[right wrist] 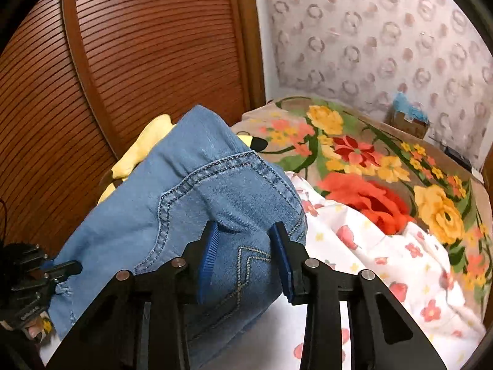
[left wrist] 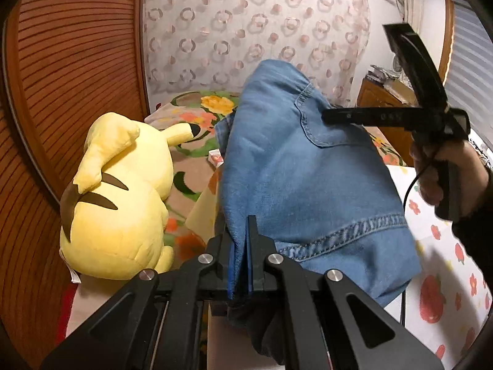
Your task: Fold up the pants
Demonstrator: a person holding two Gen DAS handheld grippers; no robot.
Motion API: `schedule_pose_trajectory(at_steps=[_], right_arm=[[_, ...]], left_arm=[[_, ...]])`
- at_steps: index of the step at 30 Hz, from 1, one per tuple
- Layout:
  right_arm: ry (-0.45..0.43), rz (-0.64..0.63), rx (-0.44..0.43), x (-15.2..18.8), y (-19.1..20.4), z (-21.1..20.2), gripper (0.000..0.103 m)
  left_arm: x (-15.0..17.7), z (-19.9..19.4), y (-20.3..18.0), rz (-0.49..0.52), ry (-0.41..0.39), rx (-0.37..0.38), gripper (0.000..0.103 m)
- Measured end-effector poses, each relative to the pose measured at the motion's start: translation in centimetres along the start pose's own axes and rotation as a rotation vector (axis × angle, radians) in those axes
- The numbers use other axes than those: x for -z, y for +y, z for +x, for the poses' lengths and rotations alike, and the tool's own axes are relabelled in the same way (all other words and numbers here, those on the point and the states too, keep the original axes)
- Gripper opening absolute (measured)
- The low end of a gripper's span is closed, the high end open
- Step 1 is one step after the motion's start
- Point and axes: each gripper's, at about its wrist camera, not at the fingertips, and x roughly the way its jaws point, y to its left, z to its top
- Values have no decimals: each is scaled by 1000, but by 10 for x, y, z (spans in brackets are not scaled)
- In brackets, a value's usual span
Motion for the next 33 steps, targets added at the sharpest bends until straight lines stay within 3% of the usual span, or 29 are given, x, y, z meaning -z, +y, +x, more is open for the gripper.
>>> schedule_pose_trajectory(at_steps=[3, 6, 9, 10, 16, 19, 23, 25, 30, 32, 33], right_arm=[[-39, 44, 1, -6, -5, -17, 37], [-87, 34, 7, 12, 5, -57, 37], [-138, 16, 23, 36, 13, -102, 37], [-144, 10, 30, 55, 25, -112, 37], [-189, -20, 76, 94, 65, -202, 37], [-220, -19, 82, 119, 86, -249, 37], [-254, -16, 87, 157, 106, -297, 37], [-271, -7, 89, 177, 112, -320, 37], [-296, -5, 113, 208, 119, -351, 37], [-308, 8, 119, 221, 123, -367, 37], [-316, 13, 130, 228, 124, -376, 37]], left_arm=[[-1, -9, -1, 2, -12, -14, 6], [-2, -29, 1, -30, -37, -24, 7], [-2, -52, 0, -69, -72, -24, 8], [-2, -62, -3, -64, -88, -26, 8], [2, -114, -33, -14, -148, -43, 12], [7, -135, -47, 5, -172, -36, 23], [13, -161, -72, 36, -198, -18, 27], [17, -171, -84, 53, -210, -2, 41], [24, -187, -115, 111, -237, 26, 49], [26, -192, -125, 119, -247, 40, 66], [27, -195, -130, 123, -256, 47, 79]])
